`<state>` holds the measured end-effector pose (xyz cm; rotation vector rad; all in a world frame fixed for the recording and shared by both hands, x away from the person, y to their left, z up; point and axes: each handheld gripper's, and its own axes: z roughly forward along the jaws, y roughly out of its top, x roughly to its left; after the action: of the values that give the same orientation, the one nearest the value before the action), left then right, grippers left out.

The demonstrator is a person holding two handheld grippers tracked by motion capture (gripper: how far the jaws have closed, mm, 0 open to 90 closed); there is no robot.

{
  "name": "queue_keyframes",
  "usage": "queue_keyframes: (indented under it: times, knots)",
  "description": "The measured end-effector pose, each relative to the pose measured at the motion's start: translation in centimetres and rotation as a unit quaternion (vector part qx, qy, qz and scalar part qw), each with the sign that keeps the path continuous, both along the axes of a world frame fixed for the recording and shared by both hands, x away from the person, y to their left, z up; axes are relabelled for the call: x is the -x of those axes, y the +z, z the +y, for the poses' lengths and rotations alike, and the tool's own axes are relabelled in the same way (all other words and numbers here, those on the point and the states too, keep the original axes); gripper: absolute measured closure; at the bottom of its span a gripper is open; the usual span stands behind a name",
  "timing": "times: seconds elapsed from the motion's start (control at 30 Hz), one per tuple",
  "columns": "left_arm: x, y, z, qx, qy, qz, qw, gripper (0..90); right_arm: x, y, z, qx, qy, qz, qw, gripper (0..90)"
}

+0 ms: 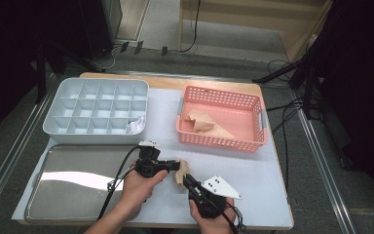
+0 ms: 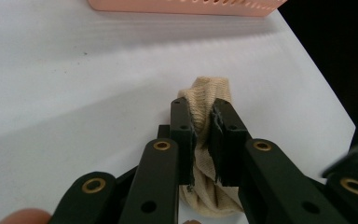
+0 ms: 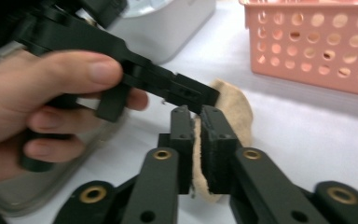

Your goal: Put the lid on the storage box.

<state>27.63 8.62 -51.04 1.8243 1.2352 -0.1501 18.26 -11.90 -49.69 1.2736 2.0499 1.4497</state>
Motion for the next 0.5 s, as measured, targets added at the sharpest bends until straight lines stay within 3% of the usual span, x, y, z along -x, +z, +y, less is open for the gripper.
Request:
queue_keyframes:
  times: [0.13, 0.23, 0.33, 0.4, 0.5]
  knots:
    - [0.0, -0.1, 0.0, -0.004, 0.0, -0.001, 1.0, 81.2, -0.6, -1.6, 1.3, 0.035, 0.004, 0.031, 0.9989, 87.3]
    - [0.0, -0.3, 0.0, -0.006, 0.0, 0.001, 1.0, 81.2, -0.5, -2.5, 2.2, 0.073, 0.006, 0.032, 0.9968, 87.8]
    - [0.0, -0.5, 0.1, 0.001, 0.004, 0.003, 1.0, 79.4, -0.5, -2.9, 2.3, 0.073, -0.001, 0.033, 0.9967, 88.5]
    - [0.2, -0.4, 0.3, 0.004, 0.009, 0.006, 0.9999, 73.2, -0.4, -2.9, 2.4, 0.086, -0.002, 0.028, 0.9959, 88.7]
    - [0.3, -0.5, 0.7, 0.017, 0.011, 0.014, 0.9997, 55.1, -0.2, -3.1, 2.5, 0.097, -0.01, 0.02, 0.995, 89.0]
